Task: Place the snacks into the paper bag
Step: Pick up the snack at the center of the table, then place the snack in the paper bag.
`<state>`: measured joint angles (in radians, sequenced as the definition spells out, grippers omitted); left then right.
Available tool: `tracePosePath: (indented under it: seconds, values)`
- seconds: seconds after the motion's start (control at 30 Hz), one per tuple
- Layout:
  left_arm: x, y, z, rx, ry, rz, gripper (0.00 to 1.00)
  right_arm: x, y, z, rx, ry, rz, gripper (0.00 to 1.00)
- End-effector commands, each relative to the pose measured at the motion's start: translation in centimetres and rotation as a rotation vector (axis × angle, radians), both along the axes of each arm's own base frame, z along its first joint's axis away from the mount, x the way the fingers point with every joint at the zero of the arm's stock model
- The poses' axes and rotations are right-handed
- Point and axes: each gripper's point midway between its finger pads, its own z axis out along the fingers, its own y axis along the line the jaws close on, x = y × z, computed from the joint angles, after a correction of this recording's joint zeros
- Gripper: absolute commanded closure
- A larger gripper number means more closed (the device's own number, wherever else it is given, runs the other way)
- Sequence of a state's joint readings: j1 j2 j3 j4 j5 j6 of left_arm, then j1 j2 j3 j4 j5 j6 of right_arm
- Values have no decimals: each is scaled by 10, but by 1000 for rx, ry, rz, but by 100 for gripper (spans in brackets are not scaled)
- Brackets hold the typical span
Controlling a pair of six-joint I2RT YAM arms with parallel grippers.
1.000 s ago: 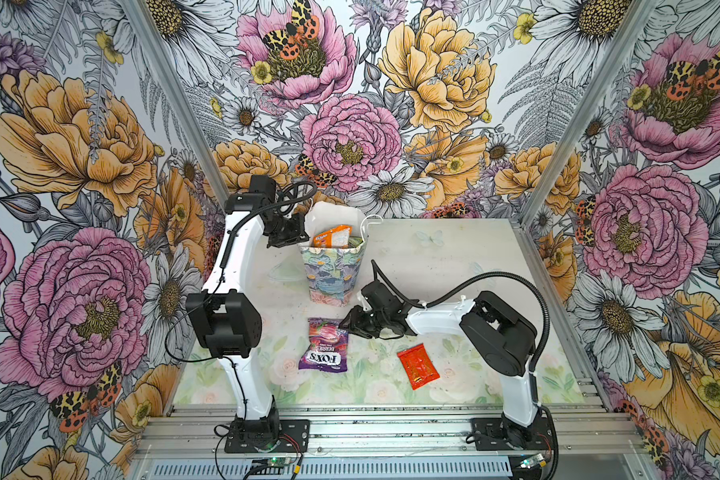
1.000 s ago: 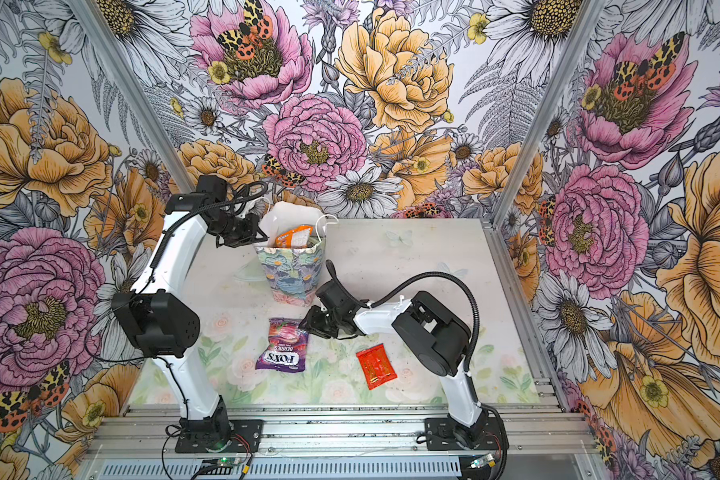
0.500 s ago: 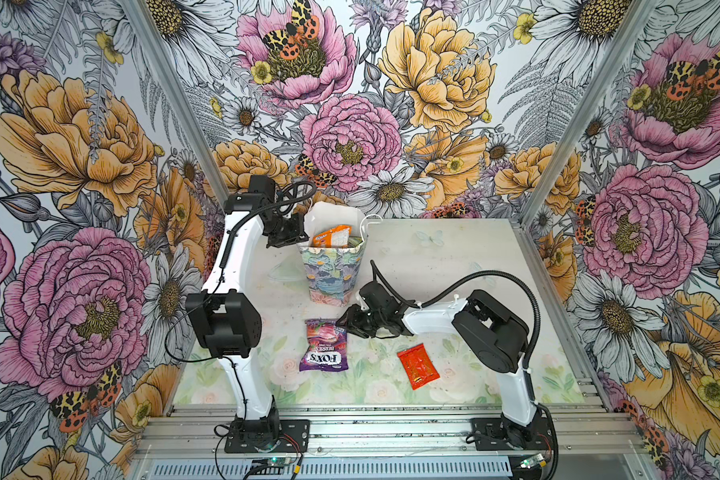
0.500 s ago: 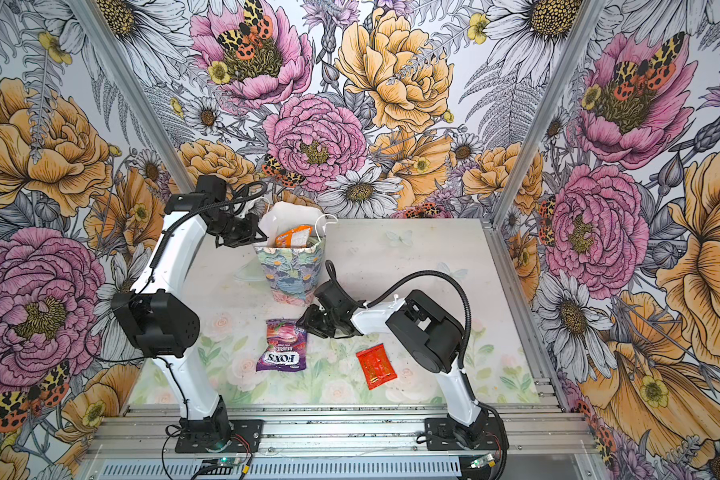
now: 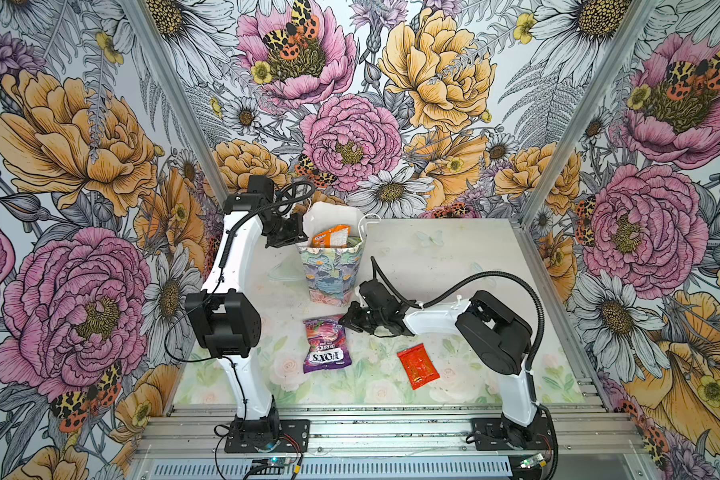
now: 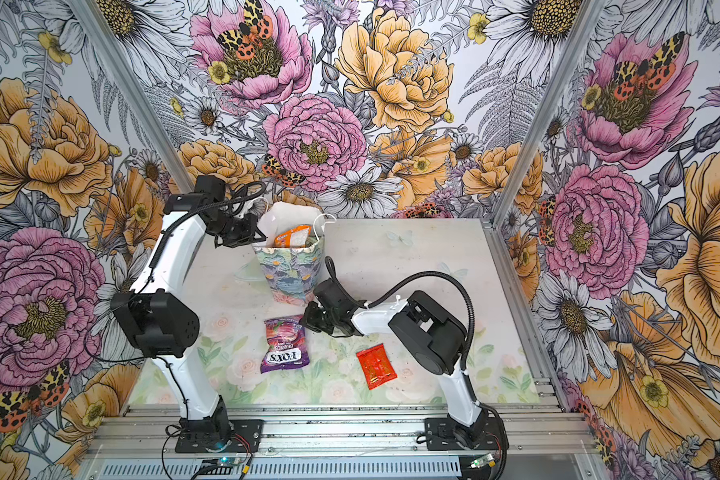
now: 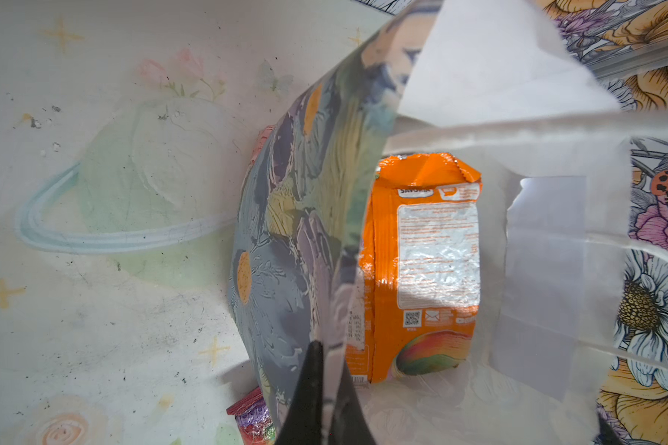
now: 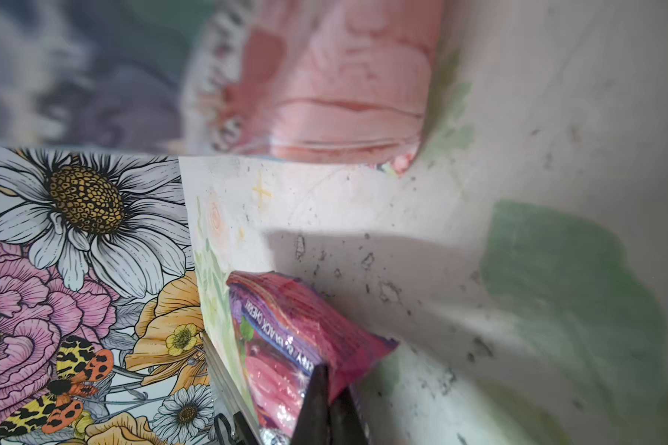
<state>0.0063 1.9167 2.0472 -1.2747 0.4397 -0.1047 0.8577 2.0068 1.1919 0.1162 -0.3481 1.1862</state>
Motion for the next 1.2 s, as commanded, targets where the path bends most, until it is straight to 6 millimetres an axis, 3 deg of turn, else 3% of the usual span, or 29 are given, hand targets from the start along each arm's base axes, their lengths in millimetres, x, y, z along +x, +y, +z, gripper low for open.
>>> tracePosePath:
  seconds: [0.0, 0.33, 0.5, 0.67, 0.87, 1.17]
  values:
    - [-2, -2, 27, -50, -75, -5, 100, 11, -14, 45, -18, -163, -6, 100]
    - [-2, -2, 26, -49, -75, -5, 100, 17, -65, 88, -78, -278, -59, 100]
    - [-1, -3, 26, -51, -75, -4, 100, 29, -103, 109, -125, -331, -120, 100]
    - [-2, -3, 27, -51, -75, -4, 100, 39, -134, 145, -158, -413, -175, 100]
    - [-2, -3, 26, -52, -73, -6, 100, 42, -150, 204, -170, -548, -193, 100]
    - [-1, -3, 26, -51, -75, -5, 100, 36, -153, 284, -125, -707, -176, 100]
